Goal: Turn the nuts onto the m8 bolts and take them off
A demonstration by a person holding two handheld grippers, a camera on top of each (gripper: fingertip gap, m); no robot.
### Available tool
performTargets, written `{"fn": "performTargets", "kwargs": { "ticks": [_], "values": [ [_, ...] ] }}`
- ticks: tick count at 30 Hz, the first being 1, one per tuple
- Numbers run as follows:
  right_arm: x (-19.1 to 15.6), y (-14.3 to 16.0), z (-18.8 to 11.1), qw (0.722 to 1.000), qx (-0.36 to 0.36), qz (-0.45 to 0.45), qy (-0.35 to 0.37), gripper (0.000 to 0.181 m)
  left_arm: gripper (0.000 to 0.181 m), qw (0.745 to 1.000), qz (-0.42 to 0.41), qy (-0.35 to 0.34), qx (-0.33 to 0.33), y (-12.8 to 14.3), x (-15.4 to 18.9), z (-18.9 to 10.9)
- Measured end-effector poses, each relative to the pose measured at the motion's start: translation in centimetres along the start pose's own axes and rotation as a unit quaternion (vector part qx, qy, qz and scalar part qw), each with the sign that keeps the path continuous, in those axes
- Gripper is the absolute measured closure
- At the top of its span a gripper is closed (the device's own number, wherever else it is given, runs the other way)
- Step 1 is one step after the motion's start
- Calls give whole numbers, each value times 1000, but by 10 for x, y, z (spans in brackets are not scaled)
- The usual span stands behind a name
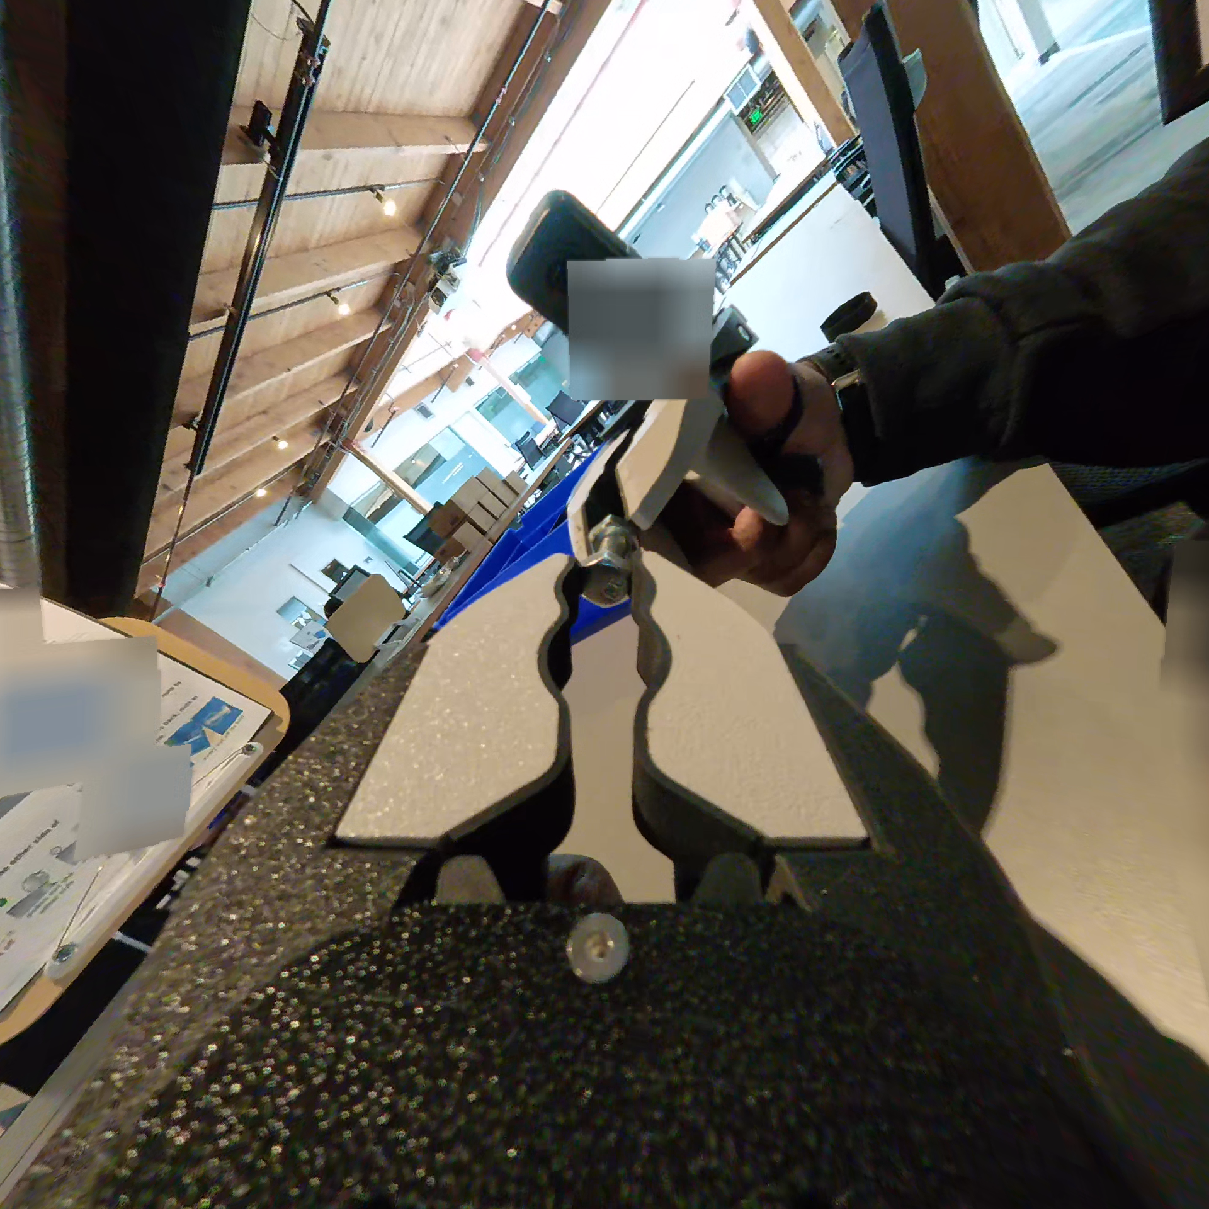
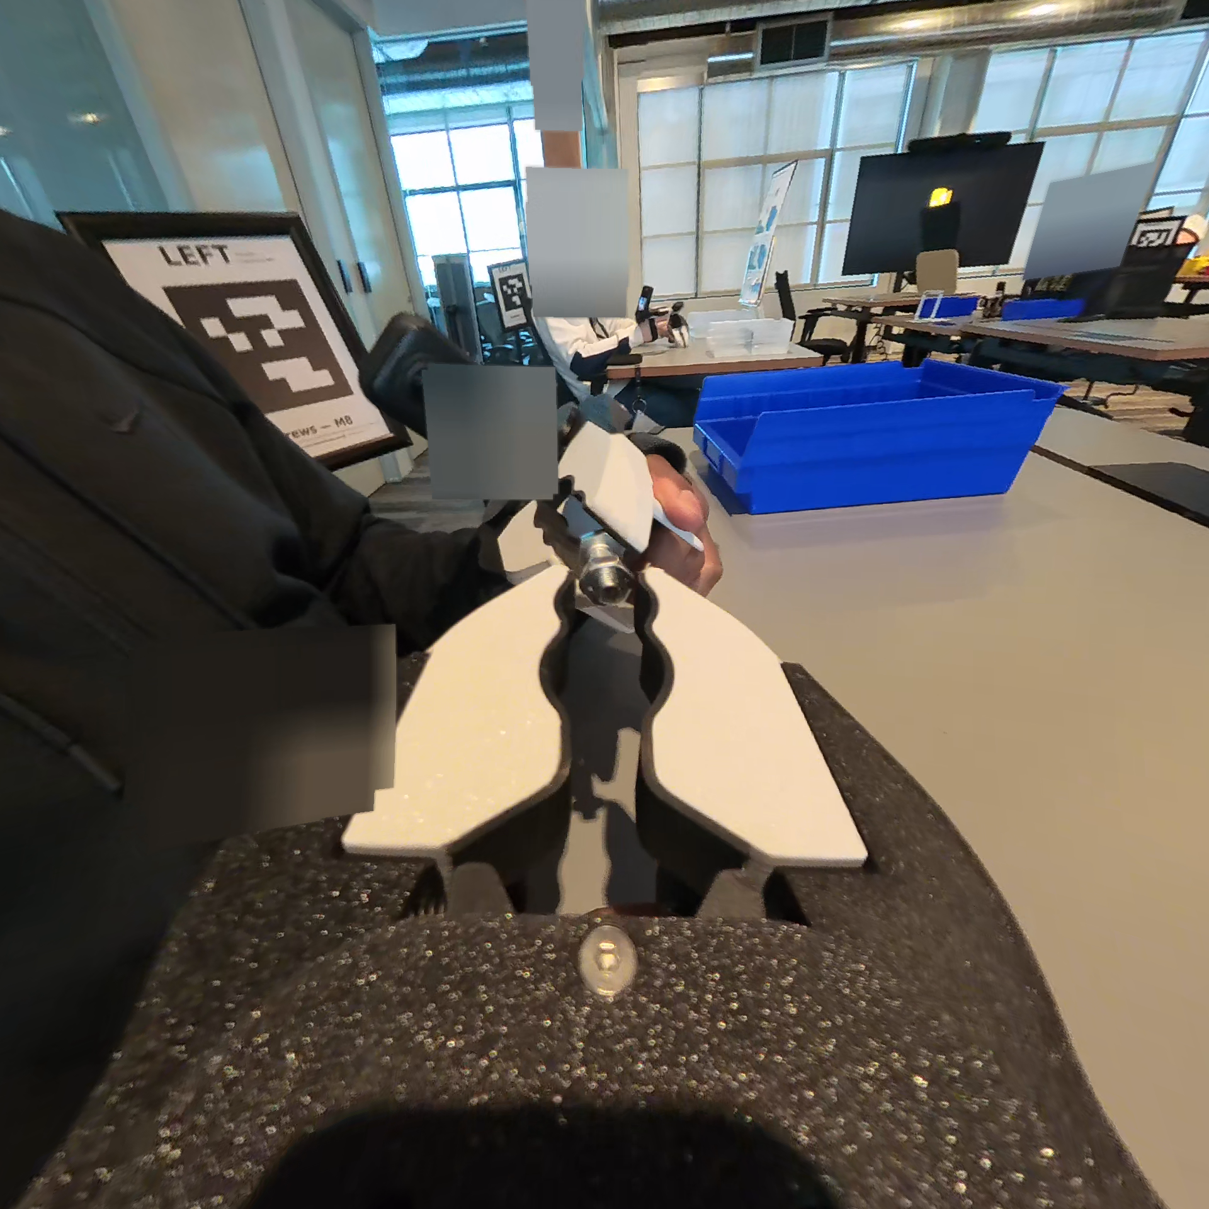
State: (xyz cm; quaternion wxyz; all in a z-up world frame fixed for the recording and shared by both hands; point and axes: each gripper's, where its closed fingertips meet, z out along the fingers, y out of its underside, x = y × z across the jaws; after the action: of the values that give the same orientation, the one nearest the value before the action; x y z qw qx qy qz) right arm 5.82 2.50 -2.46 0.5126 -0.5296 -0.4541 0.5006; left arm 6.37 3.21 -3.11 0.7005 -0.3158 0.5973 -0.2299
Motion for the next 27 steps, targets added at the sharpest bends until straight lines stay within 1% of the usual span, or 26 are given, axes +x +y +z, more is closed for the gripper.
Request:
{"fn": "performTargets", "kwargs": {
  "ticks": [3, 6, 8, 11, 12, 13, 15, 17, 20, 23, 27],
  "values": [
    [-1, 1, -1, 1000, -6, -18, 4, 165, 167, 1000, -28, 15, 3, 0, 2, 0],
    [1, 0, 0, 996, -12, -87, 17, 166, 167, 992, -111, 55, 10, -1, 5, -1],
    [1, 4, 3, 987, -17, -154, 33, 166, 167, 977, -190, 91, 12, 0, 7, -3],
    [1, 8, 5, 962, -22, -264, 66, 166, 167, 941, -310, 136, 14, 4, 8, -5],
    [1, 9, 6, 955, -22, -285, 77, 166, 167, 931, -337, 141, 17, 5, 6, -6],
    [3, 9, 7, 952, -20, -292, 86, 165, 167, 928, -346, 137, 20, 5, 3, -6],
    [6, 6, 7, 960, -11, -265, 90, 164, 167, 942, -315, 115, 26, 3, -2, -6],
    [8, 3, 6, 974, -2, -209, 85, 154, 167, 961, -261, 83, 32, 1, -7, -6],
    [10, -1, 6, 992, 13, -107, 64, 146, 167, 980, -187, 53, 28, -1, -8, -5],
    [6, -8, 5, 999, 38, -23, 30, 146, 167, 990, -137, 32, 22, -1, -9, -3],
    [8, -7, 5, 999, 36, 21, 14, 153, 167, 994, -105, 24, 22, -2, -7, -3]
  ]
}}
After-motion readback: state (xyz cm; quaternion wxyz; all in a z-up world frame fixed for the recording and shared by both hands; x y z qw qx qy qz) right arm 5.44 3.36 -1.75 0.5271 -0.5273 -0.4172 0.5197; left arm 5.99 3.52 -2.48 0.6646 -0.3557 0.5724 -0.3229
